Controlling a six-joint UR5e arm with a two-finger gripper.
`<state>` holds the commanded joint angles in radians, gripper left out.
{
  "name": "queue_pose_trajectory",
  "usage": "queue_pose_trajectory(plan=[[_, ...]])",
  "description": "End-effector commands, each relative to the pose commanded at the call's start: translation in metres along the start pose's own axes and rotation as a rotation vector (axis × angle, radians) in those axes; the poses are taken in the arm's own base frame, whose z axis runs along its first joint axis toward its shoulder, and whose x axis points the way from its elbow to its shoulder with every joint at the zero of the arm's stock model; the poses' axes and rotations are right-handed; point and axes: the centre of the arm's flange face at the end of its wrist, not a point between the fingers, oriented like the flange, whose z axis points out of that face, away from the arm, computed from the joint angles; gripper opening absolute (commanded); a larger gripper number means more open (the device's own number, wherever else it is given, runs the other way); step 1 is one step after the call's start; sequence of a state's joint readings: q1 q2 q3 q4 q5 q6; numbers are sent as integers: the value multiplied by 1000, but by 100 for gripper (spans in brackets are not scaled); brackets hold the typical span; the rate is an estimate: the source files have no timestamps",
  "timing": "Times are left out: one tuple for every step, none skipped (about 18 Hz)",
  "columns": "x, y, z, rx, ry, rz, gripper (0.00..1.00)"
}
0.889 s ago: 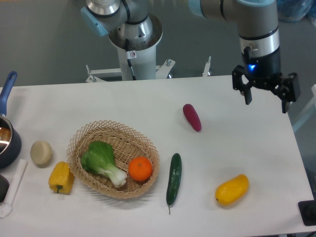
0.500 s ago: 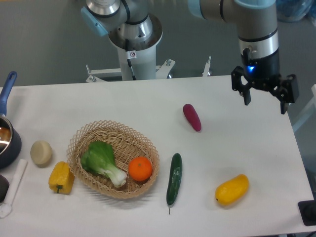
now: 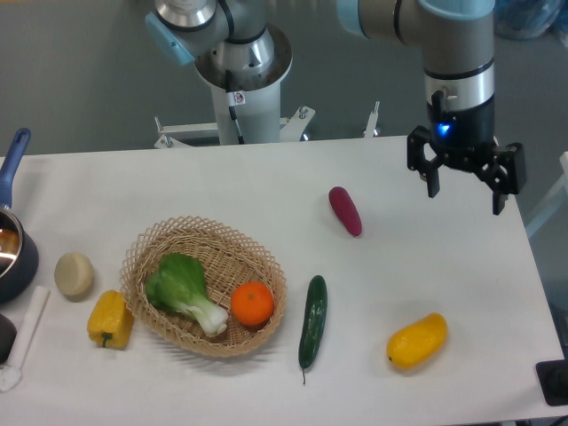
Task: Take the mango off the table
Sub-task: 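Move the open gripper down toward the yellow mango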
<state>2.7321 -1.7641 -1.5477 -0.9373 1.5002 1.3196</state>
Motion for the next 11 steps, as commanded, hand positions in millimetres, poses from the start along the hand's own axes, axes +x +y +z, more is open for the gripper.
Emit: queue_pose_trajectory(plan=[[2,0,3,-1,6,-34,100],[5,-1,8,0,14,-49,100],[5,-2,13,0,20,-47,100],[5,-3,20,-1,31,-48,100],[9,-8,28,0,44,-40,100],[10,-11,33,2,53,-35,100],[12,-12,36,4,60,-36,100],[13,-13,45,7,76,-36,100],[15,-18,53,9,87,-31,100],[17,-20,56,11,93,-41,100],[19,-23,61,12,102,-68,100]])
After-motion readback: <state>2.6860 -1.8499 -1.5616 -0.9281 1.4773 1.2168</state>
